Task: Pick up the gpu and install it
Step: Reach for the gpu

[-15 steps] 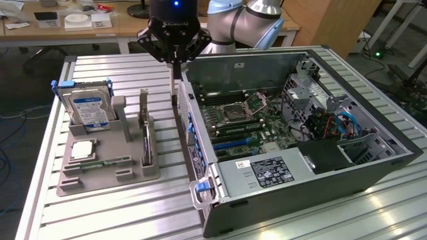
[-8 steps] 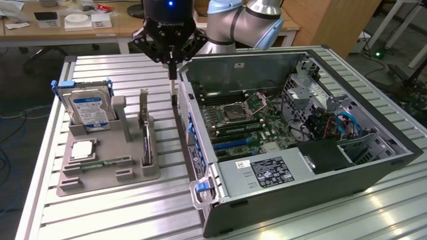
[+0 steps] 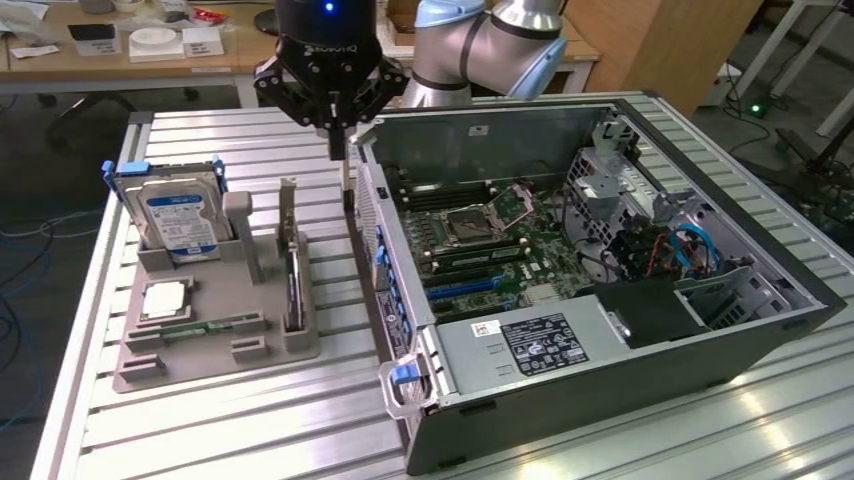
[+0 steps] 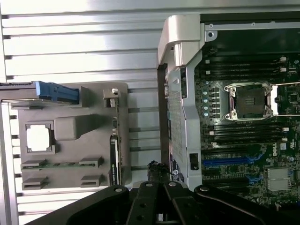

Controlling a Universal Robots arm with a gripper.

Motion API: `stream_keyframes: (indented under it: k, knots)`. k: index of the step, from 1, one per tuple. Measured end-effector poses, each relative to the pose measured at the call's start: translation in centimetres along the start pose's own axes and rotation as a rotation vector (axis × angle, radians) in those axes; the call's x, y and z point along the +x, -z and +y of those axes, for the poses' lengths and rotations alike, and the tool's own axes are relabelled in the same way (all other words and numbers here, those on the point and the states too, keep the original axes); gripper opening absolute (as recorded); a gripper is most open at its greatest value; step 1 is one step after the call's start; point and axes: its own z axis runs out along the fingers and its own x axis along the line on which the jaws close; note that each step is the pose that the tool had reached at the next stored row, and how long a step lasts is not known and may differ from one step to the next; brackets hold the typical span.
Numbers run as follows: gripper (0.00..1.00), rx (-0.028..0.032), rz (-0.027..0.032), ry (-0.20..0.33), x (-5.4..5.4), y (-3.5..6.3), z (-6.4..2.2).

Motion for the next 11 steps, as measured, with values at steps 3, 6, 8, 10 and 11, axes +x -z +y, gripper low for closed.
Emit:
stream_keyframes:
  k: [3, 6, 8, 10, 11]
  knots:
    - [0.10, 0.0000, 0.0000, 0.000, 0.3, 0.01, -0.03]
    - [0.10, 0.0000, 0.0001, 0.000, 0.7, 0.01, -0.08]
    - [0.10, 0.0000, 0.0001, 0.000, 0.9, 0.02, -0.11]
    - [0.10, 0.0000, 0.0000, 0.000, 1.2, 0.02, -0.14]
    - [0.10, 0.0000, 0.0000, 0.000, 1.3, 0.02, -0.16]
